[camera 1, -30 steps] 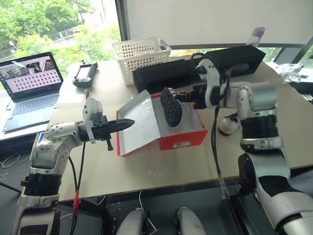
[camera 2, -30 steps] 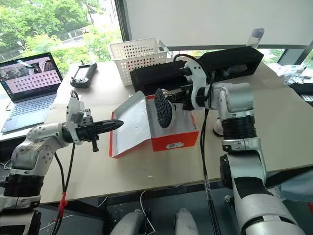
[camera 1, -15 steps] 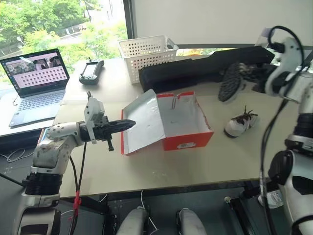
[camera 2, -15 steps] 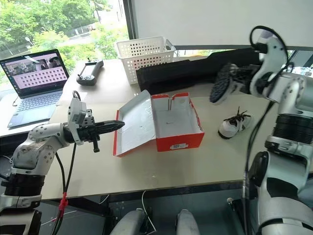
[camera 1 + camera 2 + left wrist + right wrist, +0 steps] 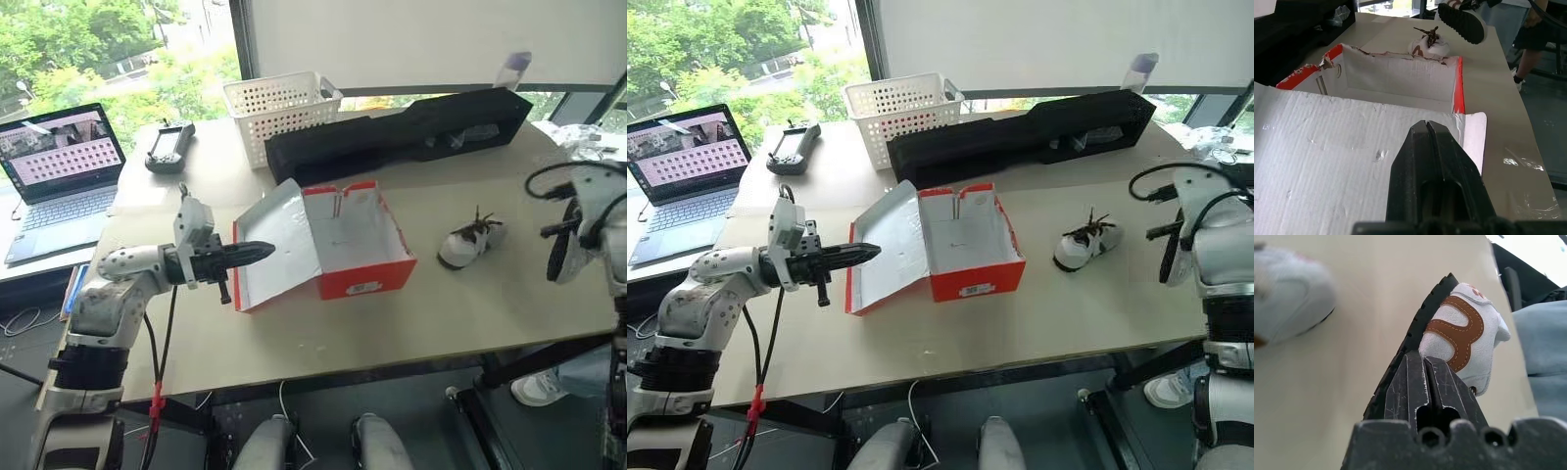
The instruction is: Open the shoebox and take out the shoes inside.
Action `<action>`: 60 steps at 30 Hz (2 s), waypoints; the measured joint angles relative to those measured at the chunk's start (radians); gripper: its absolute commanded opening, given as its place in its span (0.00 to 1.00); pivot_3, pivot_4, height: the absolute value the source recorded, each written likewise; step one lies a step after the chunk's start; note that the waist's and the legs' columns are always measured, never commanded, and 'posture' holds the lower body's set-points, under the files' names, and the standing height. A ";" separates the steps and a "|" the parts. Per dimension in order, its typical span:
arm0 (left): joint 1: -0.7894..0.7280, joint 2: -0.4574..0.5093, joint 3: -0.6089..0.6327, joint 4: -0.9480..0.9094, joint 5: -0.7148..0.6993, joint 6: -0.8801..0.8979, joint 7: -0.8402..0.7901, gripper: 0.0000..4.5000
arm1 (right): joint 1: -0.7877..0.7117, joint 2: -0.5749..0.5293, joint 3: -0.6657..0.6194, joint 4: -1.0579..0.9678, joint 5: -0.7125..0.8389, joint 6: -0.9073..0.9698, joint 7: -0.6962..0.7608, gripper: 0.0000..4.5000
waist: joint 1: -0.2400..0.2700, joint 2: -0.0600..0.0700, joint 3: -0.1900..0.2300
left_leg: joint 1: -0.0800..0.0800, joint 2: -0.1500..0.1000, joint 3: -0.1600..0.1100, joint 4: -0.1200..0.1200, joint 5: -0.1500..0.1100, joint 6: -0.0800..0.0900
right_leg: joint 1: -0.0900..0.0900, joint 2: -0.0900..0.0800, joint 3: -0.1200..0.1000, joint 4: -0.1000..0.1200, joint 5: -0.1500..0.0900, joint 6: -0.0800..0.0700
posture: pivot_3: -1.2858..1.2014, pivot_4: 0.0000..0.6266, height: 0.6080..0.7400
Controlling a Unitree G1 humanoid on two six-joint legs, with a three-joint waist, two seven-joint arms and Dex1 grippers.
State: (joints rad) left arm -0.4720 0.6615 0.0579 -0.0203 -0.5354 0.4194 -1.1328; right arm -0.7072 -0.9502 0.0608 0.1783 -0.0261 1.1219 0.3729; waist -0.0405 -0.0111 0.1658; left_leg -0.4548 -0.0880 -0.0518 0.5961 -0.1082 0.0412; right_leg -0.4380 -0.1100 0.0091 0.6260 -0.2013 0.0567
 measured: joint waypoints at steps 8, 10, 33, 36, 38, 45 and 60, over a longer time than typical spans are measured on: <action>0.000 0.000 0.000 0.000 0.002 0.000 0.001 0.00 | -0.008 0.079 0.054 0.012 0.001 -0.009 0.051 0.01 | 0.010 0.000 0.000 | 0.000 0.000 0.000 0.003 -0.001 0.001 | 0.002 0.001 -0.001 0.000 0.002 0.002 | 0.52 0.24 0.99; 0.000 0.000 0.000 -0.002 0.002 0.000 0.002 0.00 | -0.014 0.127 0.046 0.062 0.001 -0.047 0.038 0.01 | 0.014 -0.001 0.000 | 0.000 0.000 0.000 0.003 -0.001 0.001 | 0.002 0.001 -0.001 0.000 0.002 0.002 | 0.52 0.24 0.99; 0.000 -0.003 0.000 -0.001 0.003 0.000 0.004 0.00 | -0.078 0.087 -0.108 -0.071 0.108 0.037 0.134 0.71 | 0.024 0.001 0.002 | -0.001 0.000 0.000 0.009 -0.003 0.003 | 0.003 0.001 0.000 0.000 0.003 0.003 | 0.52 0.24 0.99; 0.000 -0.005 0.000 0.001 0.004 0.000 0.005 0.00 | -0.098 0.075 -0.134 -0.136 0.168 0.097 0.178 0.71 | 0.024 0.001 0.002 | -0.001 0.000 0.000 0.009 -0.003 0.003 | 0.003 0.000 0.000 0.000 0.001 0.001 | 0.52 0.24 0.99; 0.000 -0.006 0.000 0.002 0.004 0.000 0.008 0.00 | -0.128 0.083 -0.177 -0.156 0.204 0.117 0.189 0.71 | 0.024 0.001 0.002 | -0.001 0.000 0.000 0.009 -0.003 0.003 | 0.003 0.000 0.000 0.000 0.001 0.001 | 0.52 0.24 0.99; 0.019 -0.055 0.035 0.007 0.022 -0.005 0.137 0.00 | -0.096 0.290 -0.315 -0.327 0.332 0.086 0.171 0.71 | 0.026 0.000 0.002 | -0.001 0.000 -0.001 0.008 -0.003 0.004 | 0.003 0.000 0.000 -0.001 0.005 0.002 | 0.52 0.24 0.99; 0.305 -0.399 0.380 -0.119 0.189 -0.055 1.001 0.00 | 0.469 0.458 -0.241 -0.435 0.116 -0.527 -0.084 0.71 | 0.042 -0.001 0.001 | 0.005 -0.001 0.000 0.009 -0.004 0.004 | 0.009 0.000 0.002 -0.001 0.006 0.005 | 0.52 0.24 0.99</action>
State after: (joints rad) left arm -0.1671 0.2621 0.4381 -0.1393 -0.3462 0.3648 -0.1314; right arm -0.2381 -0.4925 -0.1802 -0.2566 0.0902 0.5951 0.2887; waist 0.0018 -0.0118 0.1673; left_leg -0.4501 -0.0894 -0.0519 0.6055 -0.1122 0.0452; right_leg -0.4292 -0.1095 0.0115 0.6250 -0.1956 0.0622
